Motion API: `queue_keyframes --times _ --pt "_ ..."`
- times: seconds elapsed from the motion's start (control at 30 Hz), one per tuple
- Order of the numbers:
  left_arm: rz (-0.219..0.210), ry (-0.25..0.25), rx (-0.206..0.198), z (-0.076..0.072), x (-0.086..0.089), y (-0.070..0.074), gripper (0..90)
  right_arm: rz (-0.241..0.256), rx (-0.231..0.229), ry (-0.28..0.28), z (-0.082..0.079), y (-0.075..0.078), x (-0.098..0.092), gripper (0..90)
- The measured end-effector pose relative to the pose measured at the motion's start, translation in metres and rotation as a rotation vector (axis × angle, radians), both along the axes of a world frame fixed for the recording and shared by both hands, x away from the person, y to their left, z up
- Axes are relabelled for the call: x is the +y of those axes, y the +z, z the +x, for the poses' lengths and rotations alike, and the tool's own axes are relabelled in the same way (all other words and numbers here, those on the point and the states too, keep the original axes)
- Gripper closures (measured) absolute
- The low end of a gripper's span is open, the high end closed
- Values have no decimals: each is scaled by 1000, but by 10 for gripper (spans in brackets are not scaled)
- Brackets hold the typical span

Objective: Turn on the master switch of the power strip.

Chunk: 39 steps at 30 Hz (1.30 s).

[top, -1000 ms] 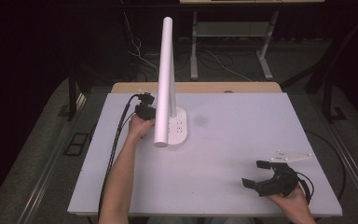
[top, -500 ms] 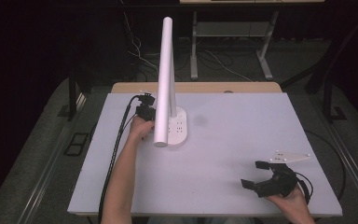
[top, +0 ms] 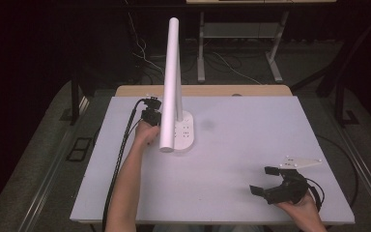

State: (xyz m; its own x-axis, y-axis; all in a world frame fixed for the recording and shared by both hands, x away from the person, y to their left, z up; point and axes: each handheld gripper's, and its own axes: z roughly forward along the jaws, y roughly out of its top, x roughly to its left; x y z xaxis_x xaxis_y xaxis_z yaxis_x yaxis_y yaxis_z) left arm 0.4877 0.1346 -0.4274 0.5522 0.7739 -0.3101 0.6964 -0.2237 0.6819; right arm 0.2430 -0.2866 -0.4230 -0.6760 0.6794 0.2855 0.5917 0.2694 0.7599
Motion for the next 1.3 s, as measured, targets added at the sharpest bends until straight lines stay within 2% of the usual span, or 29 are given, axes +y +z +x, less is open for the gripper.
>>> queue_keyframes --times 0.23,0.3,0.37,0.47,0.57,0.73,0.8,0.87,0.93,1.03,1.3 --pt "-5 15 6 0 0 0 900 -3 -5 0 0 0 -1 0" --pt "-23 25 5 -1 0 0 900 -3 -2 -1 0 0 -1 0" --pt "-7 19 5 -1 0 1 900 -3 -4 -1 0 0 -1 0" --pt "-6 16 3 -1 0 1 900 -1 0 -2 0 0 -1 0" --pt "-27 27 -5 0 2 1 900 1 -1 -5 0 0 -2 0" --pt "-25 36 -4 1 9 2 900 2 -4 -7 1 0 -3 0" --pt "-9 33 -4 1 12 2 900 2 -6 -8 1 0 -3 0" --pt "-3 31 -14 0 16 1 900 3 -3 -9 1 -1 -3 0" --pt "-15 41 -15 -1 17 2 900 3 -3 -10 1 -1 -3 0" --pt "4 27 -31 -3 18 5 899 3 0 -10 1 -1 -3 0" --pt "17 9 -78 -10 19 19 898 2 1 -11 1 -1 -4 0"
